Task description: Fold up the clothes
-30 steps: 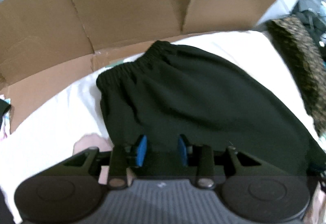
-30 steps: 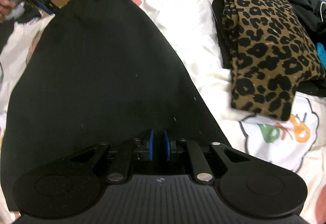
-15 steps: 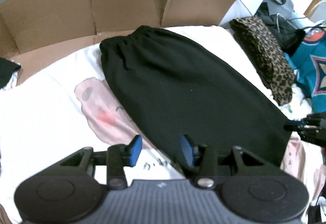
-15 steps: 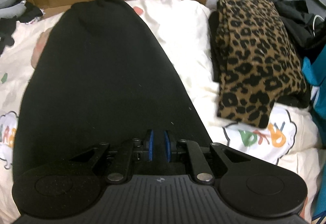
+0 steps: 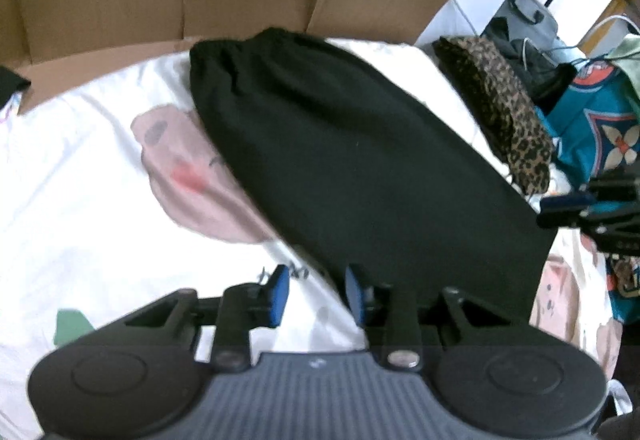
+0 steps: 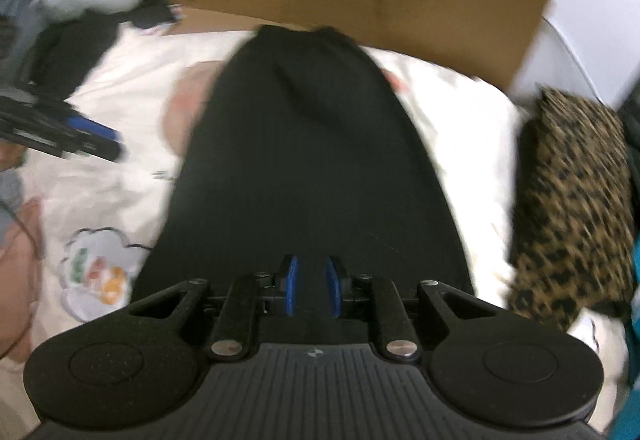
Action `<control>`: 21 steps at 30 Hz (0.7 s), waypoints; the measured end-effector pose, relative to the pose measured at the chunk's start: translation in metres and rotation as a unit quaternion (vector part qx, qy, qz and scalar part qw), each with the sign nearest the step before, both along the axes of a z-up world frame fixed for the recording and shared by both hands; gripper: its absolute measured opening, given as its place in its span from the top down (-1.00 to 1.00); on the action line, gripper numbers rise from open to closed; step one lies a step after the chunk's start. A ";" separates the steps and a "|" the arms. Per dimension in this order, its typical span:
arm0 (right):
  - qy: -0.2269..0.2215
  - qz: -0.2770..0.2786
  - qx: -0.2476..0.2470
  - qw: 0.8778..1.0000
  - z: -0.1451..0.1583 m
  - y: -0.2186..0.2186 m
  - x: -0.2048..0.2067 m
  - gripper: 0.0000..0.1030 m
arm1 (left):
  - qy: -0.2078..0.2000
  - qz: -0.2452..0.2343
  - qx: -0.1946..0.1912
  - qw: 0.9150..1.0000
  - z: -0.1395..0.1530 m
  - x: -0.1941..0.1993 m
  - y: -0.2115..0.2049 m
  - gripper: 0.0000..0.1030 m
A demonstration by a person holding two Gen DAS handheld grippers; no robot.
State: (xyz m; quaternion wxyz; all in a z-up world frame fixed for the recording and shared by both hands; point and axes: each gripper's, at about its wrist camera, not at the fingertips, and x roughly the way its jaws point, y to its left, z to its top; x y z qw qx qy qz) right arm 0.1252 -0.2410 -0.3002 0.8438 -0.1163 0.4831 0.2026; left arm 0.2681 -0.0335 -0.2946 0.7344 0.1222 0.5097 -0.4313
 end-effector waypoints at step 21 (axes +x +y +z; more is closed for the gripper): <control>0.026 0.211 0.002 0.977 -0.015 0.134 -0.027 0.56 | 0.129 0.019 0.004 0.991 -0.056 -0.017 0.048 0.74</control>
